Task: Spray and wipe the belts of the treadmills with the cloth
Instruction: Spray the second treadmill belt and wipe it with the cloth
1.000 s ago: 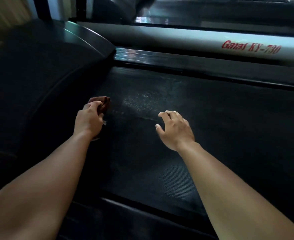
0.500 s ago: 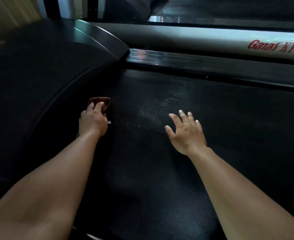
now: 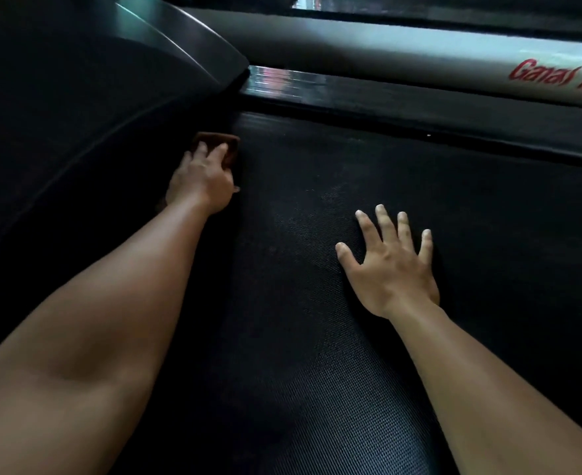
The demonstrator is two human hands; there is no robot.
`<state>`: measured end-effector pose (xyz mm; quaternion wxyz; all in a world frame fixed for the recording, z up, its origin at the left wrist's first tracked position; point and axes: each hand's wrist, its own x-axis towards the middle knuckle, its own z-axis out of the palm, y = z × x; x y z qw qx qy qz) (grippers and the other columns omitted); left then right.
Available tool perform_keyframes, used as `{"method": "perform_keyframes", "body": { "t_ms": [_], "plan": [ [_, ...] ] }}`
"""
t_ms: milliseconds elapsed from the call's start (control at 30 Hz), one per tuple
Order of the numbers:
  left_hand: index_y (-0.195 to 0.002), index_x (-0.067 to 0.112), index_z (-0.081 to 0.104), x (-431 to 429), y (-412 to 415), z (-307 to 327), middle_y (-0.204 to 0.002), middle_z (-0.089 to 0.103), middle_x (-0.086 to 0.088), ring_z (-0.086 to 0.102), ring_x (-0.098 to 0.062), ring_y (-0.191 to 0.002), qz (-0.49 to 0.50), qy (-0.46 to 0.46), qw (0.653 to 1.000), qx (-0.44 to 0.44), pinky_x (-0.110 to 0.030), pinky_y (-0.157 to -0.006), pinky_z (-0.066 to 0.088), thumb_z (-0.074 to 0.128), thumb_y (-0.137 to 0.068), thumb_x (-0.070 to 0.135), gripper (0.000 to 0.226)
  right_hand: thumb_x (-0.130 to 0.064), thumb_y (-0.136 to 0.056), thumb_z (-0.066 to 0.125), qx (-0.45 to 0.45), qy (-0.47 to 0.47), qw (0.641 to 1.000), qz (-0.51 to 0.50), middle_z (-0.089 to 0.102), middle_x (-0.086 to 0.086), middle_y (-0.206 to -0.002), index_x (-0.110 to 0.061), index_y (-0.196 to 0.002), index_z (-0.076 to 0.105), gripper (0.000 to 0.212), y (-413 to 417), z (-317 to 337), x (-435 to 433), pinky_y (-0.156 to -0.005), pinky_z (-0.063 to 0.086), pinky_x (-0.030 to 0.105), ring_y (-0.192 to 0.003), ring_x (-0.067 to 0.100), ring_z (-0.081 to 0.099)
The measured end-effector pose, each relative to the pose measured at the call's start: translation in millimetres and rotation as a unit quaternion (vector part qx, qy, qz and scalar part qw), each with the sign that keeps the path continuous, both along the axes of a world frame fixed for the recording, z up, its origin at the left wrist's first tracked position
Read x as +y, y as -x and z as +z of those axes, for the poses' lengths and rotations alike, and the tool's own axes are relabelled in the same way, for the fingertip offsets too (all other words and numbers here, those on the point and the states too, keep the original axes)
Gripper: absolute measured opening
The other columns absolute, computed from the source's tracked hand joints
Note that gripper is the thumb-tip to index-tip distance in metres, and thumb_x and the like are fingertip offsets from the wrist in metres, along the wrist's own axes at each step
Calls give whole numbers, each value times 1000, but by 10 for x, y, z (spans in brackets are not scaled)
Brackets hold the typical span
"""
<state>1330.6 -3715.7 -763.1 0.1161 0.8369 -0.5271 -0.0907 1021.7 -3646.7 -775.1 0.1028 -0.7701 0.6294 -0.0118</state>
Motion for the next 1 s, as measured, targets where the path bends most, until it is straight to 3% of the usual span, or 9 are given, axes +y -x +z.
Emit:
{"method": "perform_keyframes", "body": {
  "t_ms": [133, 300, 400, 500, 733, 900, 1000],
  "plan": [
    [-155, 42, 24, -186, 597, -1, -168, 12, 2, 10, -25, -154, -97, -6, 995, 2, -53, -122, 18, 41, -99, 47, 59, -68, -97, 14, -7, 0, 1000, -3, -11, -6, -166, -34, -157, -1, 71, 0, -7, -7, -120, -12, 53, -151, 20, -17],
    [-156, 39, 25, 104, 1319, 40, -168, 13, -2, 9, -24, -155, -217, 18, 976, -11, -34, -124, 7, 38, -104, 49, 55, -65, -98, 13, -6, -5, 1000, -10, -10, -8, -166, -33, -158, 1, 69, -11, -7, -22, -120, -12, 52, -151, 18, -17],
    [-157, 40, 22, 413, 1331, 5, -168, 11, 0, 5, -22, -155, -261, 17, 965, -15, -33, -124, 4, 37, -105, 46, 54, -66, -97, 12, -5, -8, 1000, -12, -10, -8, -166, -33, -158, 1, 70, -13, 7, -33, -120, -11, 52, -151, 18, -17],
    [-156, 38, 26, 549, 997, -51, -167, 15, -2, 11, -27, -154, -228, 26, 973, -25, -40, -125, 11, 41, -105, 42, 54, -67, -97, 12, -9, -11, 1000, -13, -11, -8, -166, -34, -158, 0, 70, -13, 8, -40, -120, -12, 52, -151, 18, -17],
    [-157, 34, 26, 278, -49, -27, -168, 14, -4, 14, -32, -153, -12, 4, 1000, -4, -41, -124, 12, 40, -105, 42, 55, -67, -97, 11, -9, 0, 1000, -11, -11, -8, -166, -34, -157, -1, 70, -11, -16, -41, -120, -12, 51, -151, 18, -18],
    [-156, 37, 24, -276, -40, -37, -168, 13, -1, 13, -32, -153, 8, -5, 1000, -10, -46, -124, 16, 35, -104, 45, 54, -66, -97, 11, -2, 2, 1000, -11, -11, -7, -166, -34, -157, -2, 69, -24, -2, -35, -120, -12, 52, -151, 19, -18],
    [-155, 41, 25, -574, 332, -31, -168, 14, 1, 15, -32, -152, -38, -20, 999, -15, -57, -120, 24, 41, -98, 47, 60, -66, -97, 10, 5, 2, 1000, -12, -12, -8, -166, -34, -157, -3, 69, -26, -8, -29, -120, -12, 52, -151, 19, -17]
  ]
}}
